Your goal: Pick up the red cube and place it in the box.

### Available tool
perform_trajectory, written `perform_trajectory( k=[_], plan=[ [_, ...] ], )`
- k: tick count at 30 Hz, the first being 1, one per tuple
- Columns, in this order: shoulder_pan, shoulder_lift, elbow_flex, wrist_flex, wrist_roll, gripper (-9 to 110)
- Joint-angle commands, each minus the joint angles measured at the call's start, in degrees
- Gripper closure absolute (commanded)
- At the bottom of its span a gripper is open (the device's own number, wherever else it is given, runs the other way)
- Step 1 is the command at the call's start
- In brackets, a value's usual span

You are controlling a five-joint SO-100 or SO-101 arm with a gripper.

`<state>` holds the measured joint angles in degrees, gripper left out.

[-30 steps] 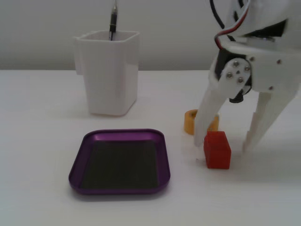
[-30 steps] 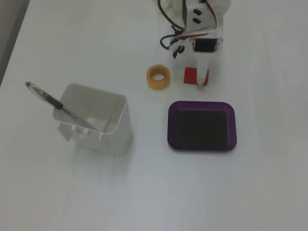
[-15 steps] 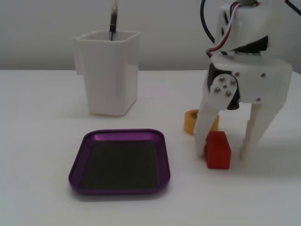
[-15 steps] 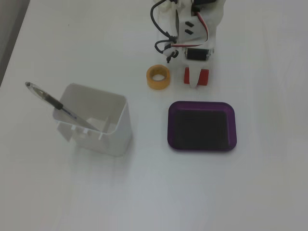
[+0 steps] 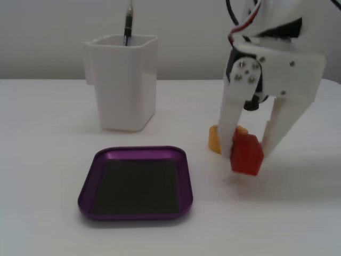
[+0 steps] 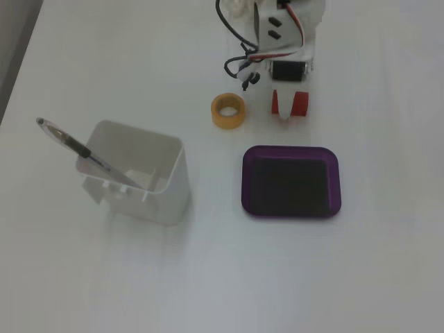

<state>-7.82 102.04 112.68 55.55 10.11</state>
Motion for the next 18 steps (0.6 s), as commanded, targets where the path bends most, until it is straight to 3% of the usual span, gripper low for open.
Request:
perform_trajectory(
  k=[1, 10, 18],
  plan=[
    [0.00, 8.79, -2.46, -0.53, 0.18, 102],
    [0.18, 18.54, -2.29, -6.50, 0.09, 102],
    [0.26, 14.94, -2.37, -14.94, -2.11, 102]
  ],
)
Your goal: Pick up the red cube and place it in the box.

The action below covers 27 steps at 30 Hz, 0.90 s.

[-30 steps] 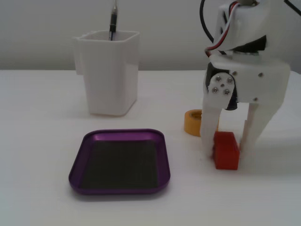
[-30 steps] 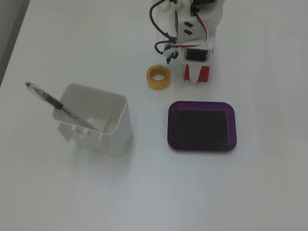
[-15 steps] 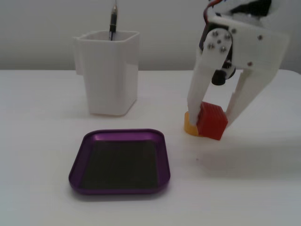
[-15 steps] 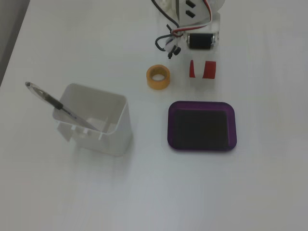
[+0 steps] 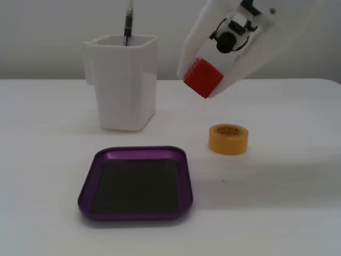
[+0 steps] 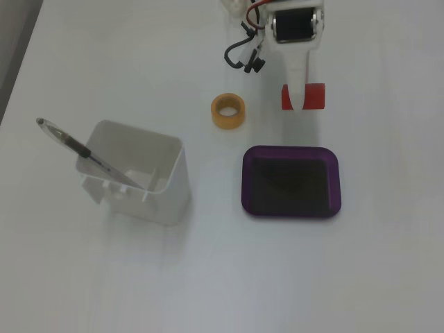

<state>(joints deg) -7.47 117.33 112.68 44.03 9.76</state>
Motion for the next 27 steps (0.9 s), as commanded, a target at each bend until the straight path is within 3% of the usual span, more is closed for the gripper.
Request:
perform_trajectory(
  k=[1, 6, 27],
  plan=[
    [-0.09, -1.41, -2.37, -4.75, -2.64, 102],
    [0.70, -7.73, -4.83, -9.76, -5.71, 102],
    [7.82, -41.31, -21.88, -10.02, -5.71, 102]
  ],
)
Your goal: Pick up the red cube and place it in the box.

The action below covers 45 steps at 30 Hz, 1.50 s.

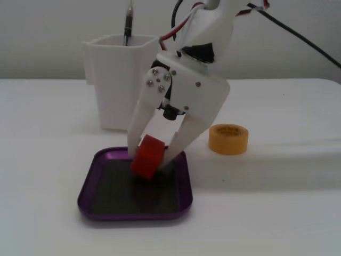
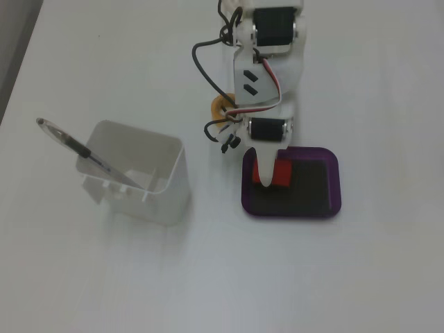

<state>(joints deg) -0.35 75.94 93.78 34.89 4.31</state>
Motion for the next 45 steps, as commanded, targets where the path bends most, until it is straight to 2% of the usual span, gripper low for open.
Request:
perform_trajectory(
  k=[1, 8, 17, 33, 37, 45],
  plan=[
    [0.70, -0.35, -3.25, -0.88, -0.26, 102],
    [0.00, -0.44, -3.25, -0.26, -0.26, 100],
    [-0.26, 4.57, -2.90, 2.81, 0.35, 84],
    [-2.20, 41.04, -1.58, 25.58, 0.62, 82],
    [-2.90, 50.62, 5.45, 30.32, 0.62, 82],
    [-2.02, 71.37, 28.83, 29.62, 0.00, 83]
  ],
)
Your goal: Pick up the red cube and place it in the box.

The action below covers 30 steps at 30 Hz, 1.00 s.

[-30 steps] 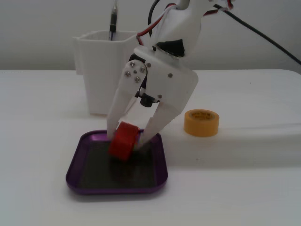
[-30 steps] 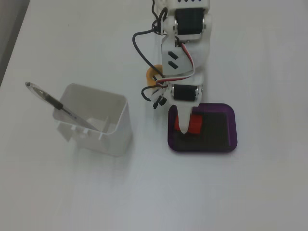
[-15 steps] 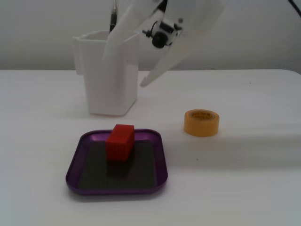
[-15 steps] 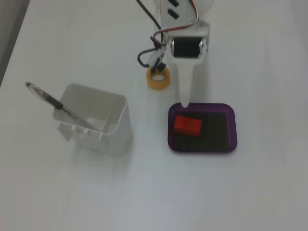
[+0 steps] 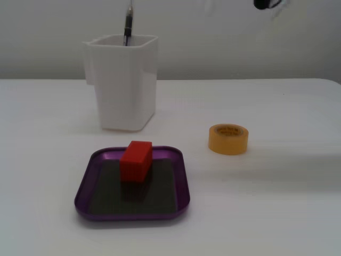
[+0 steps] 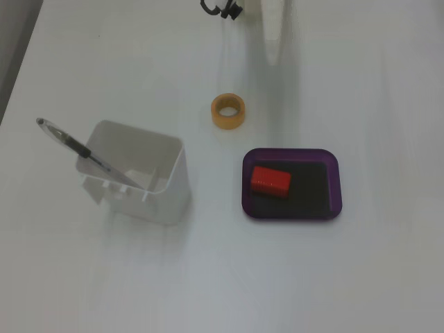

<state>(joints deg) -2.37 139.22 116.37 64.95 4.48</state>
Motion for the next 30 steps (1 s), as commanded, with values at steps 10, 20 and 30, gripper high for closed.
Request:
perform_trajectory(
  k=[10, 20, 30],
  plan=[
    [0.09, 35.77, 33.57, -0.62, -0.26, 83],
    [0.09, 58.10, 52.82, -0.26, -0.26, 83],
    [0.09, 58.89, 55.99, 0.26, -0.18, 83]
  ],
)
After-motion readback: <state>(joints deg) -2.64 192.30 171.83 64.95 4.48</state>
